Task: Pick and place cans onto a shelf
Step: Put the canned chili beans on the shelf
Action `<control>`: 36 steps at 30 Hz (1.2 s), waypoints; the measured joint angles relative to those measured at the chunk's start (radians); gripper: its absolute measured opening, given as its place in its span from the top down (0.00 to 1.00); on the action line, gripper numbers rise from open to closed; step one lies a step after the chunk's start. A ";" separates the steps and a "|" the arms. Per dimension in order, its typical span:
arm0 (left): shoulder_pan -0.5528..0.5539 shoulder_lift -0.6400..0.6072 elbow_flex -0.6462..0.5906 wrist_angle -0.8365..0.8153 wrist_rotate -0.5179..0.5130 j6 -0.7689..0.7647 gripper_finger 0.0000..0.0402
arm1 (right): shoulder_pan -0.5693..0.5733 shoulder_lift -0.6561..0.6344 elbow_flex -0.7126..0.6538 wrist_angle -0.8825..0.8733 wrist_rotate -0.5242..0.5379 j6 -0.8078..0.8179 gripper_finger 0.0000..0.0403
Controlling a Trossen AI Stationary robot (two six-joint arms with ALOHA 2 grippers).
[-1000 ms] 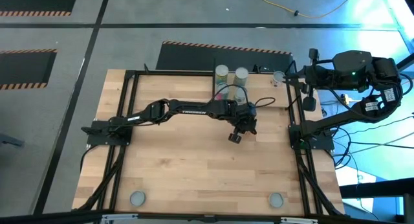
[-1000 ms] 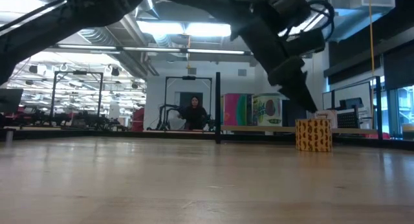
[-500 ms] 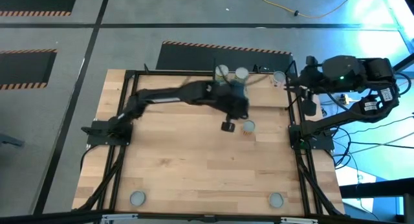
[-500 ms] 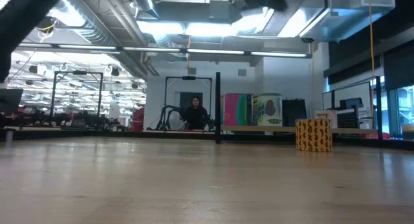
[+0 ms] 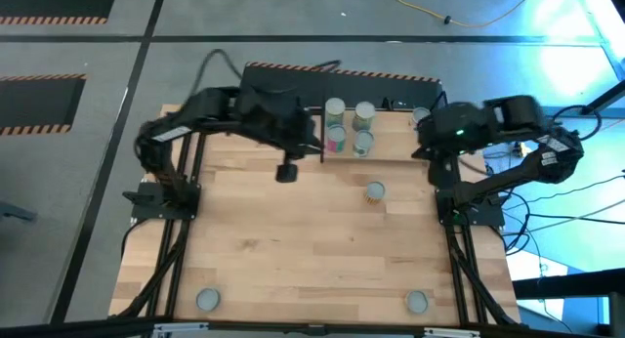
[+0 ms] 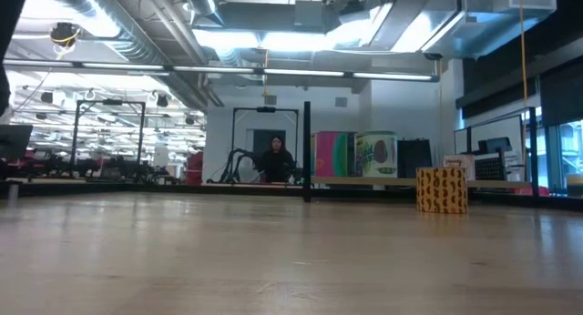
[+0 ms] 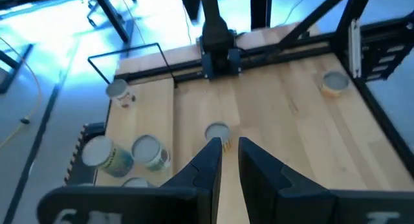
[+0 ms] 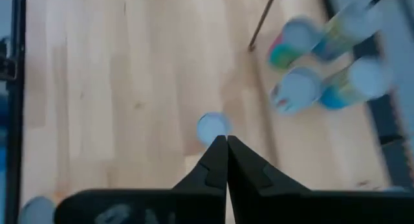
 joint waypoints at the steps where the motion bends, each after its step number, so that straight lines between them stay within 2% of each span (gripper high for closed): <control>1: -0.007 -0.020 0.000 -0.019 -0.010 -0.007 0.89 | 0.000 0.003 -0.026 0.001 -0.015 0.014 0.99; 12: -0.070 -0.148 -0.001 -0.170 -0.225 -0.082 0.89 | -0.011 0.059 -0.379 0.282 -0.041 0.163 0.97; 16: -0.074 -0.169 0.000 -0.193 -0.227 -0.095 0.89 | -0.023 0.104 -0.459 0.326 -0.023 0.211 0.94; 21: -0.074 -0.169 -0.001 -0.208 -0.227 -0.106 0.89 | -0.041 0.156 -0.519 0.341 -0.055 0.231 0.88; 27: -0.074 -0.169 -0.001 -0.228 -0.219 -0.106 0.89 | -0.069 0.216 -0.610 0.459 -0.058 0.291 0.79; 36: -0.074 -0.169 -0.001 -0.228 -0.213 -0.110 0.89 | -0.161 0.286 -0.679 0.530 -0.057 0.334 0.77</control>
